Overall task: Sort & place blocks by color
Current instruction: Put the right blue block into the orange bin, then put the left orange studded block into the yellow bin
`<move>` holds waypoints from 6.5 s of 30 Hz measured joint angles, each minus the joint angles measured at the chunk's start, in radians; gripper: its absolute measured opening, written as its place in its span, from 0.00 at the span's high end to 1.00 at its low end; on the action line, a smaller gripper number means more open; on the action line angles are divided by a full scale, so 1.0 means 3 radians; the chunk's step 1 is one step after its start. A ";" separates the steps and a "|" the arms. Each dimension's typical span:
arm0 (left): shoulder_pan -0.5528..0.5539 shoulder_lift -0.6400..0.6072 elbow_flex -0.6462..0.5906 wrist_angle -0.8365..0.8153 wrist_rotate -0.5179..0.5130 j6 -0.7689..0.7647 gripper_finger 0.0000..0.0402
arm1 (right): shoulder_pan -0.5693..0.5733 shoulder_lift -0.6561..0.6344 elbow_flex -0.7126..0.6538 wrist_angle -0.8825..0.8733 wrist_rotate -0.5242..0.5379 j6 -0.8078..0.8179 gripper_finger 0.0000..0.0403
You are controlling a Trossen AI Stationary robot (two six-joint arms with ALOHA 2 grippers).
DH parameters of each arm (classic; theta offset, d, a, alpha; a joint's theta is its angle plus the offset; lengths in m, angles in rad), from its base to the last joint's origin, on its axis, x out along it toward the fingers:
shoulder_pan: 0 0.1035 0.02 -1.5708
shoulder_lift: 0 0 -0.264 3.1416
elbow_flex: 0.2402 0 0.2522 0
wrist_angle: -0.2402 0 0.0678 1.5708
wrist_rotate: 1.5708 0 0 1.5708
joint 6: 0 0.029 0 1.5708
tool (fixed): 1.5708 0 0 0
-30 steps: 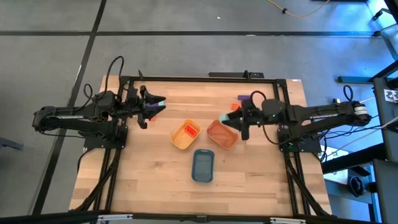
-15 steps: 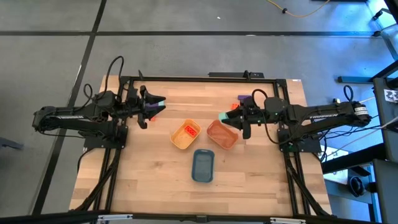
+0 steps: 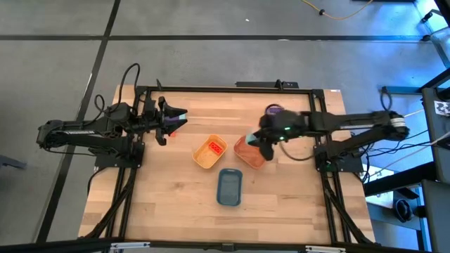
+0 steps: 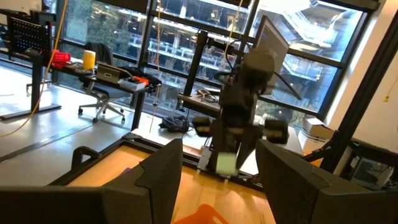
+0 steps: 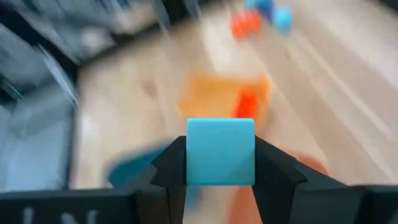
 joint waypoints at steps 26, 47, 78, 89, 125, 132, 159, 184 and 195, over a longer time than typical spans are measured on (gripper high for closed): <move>-0.0001 0.0000 0.0000 0.0000 0.0000 0.0000 0.51 | -0.0028 0.1716 0.0129 -0.1132 -0.0025 0.0123 0.61; -0.0001 -0.0001 0.0000 0.0001 0.0000 0.0004 0.51 | -0.0027 0.1634 0.0283 -0.1306 0.0092 0.0069 0.26; -0.0001 -0.0001 0.0000 -0.0013 -0.0063 0.0006 0.51 | -0.0027 -0.1052 -0.1554 0.2947 0.0274 -0.0187 0.22; -0.0002 0.0000 0.0000 -0.0026 0.0029 0.0006 0.51 | -0.0027 -0.1062 -0.1417 0.2949 0.0357 -0.0263 0.22; 0.0945 0.1270 -0.0282 -0.2895 -0.0889 -0.2170 0.50 | -0.0027 -0.1062 -0.1418 0.2944 0.0357 -0.0127 0.22; 0.1071 0.1270 -0.0376 -0.2632 -0.0893 -0.2000 0.43 | -0.0027 -0.1062 -0.1417 0.2932 0.0357 -0.0125 0.22; 0.0796 0.2074 -0.0383 -0.2297 -0.1133 -0.2726 0.34 | -0.0028 -0.1061 -0.1417 0.2815 0.0355 -0.0127 0.22; 0.0694 0.2118 -0.0386 -0.2287 -0.0953 -0.2676 0.68 | -0.0028 -0.1061 -0.1417 0.2817 0.0355 -0.0139 0.22; 0.0527 0.0840 -0.0062 -0.1995 -0.1006 -0.1631 0.68 | -0.0028 -0.1061 -0.1417 0.2822 0.0357 -0.0139 0.22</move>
